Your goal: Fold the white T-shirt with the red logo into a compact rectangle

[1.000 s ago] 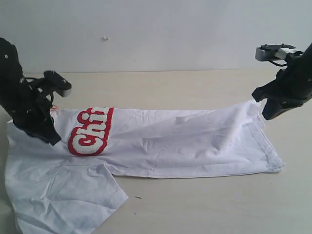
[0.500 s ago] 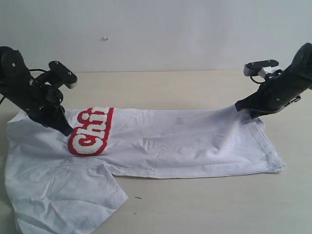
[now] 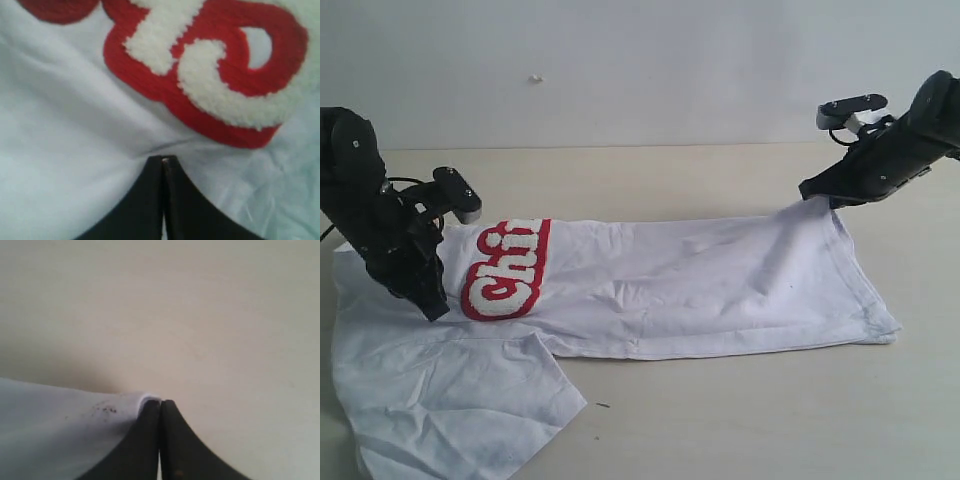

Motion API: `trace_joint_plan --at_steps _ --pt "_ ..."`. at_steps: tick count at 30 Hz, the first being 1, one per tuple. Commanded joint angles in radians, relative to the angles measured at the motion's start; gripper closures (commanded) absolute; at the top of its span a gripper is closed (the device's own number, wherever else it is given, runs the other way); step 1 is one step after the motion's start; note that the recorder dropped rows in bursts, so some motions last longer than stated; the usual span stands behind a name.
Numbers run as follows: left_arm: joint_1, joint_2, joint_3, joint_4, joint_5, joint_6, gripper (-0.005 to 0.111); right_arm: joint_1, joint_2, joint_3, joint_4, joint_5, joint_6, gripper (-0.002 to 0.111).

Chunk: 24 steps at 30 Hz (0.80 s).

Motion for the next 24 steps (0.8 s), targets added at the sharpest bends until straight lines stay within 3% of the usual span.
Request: trace_joint_plan --at_steps 1,4,7,9,13,17,21,24 --pt "0.010 -0.001 -0.001 0.005 -0.015 -0.019 0.107 -0.002 -0.063 -0.008 -0.172 -0.009 0.170 0.108" --pt "0.010 -0.001 -0.001 0.005 -0.039 -0.019 0.107 -0.002 -0.095 -0.008 -0.228 -0.009 0.288 0.108" --pt "0.010 -0.001 -0.001 0.005 -0.065 -0.019 0.107 0.000 -0.095 -0.008 -0.032 0.068 0.122 0.108" --pt "0.010 -0.001 -0.001 0.005 -0.083 -0.019 0.107 0.000 -0.118 -0.008 0.214 0.196 -0.123 0.108" --pt "0.010 -0.001 -0.001 0.005 -0.091 -0.021 0.107 0.010 -0.121 -0.001 0.318 0.296 -0.205 0.108" --pt "0.010 -0.001 -0.001 0.005 -0.095 -0.039 0.107 0.023 -0.041 0.050 0.085 0.296 -0.066 0.108" --pt "0.010 -0.001 -0.001 0.005 -0.097 -0.039 0.107 0.021 0.005 0.065 -0.300 0.299 0.309 0.108" --pt "0.010 -0.001 -0.001 0.008 -0.105 -0.039 0.107 0.021 0.005 0.065 -0.356 0.301 0.369 0.108"
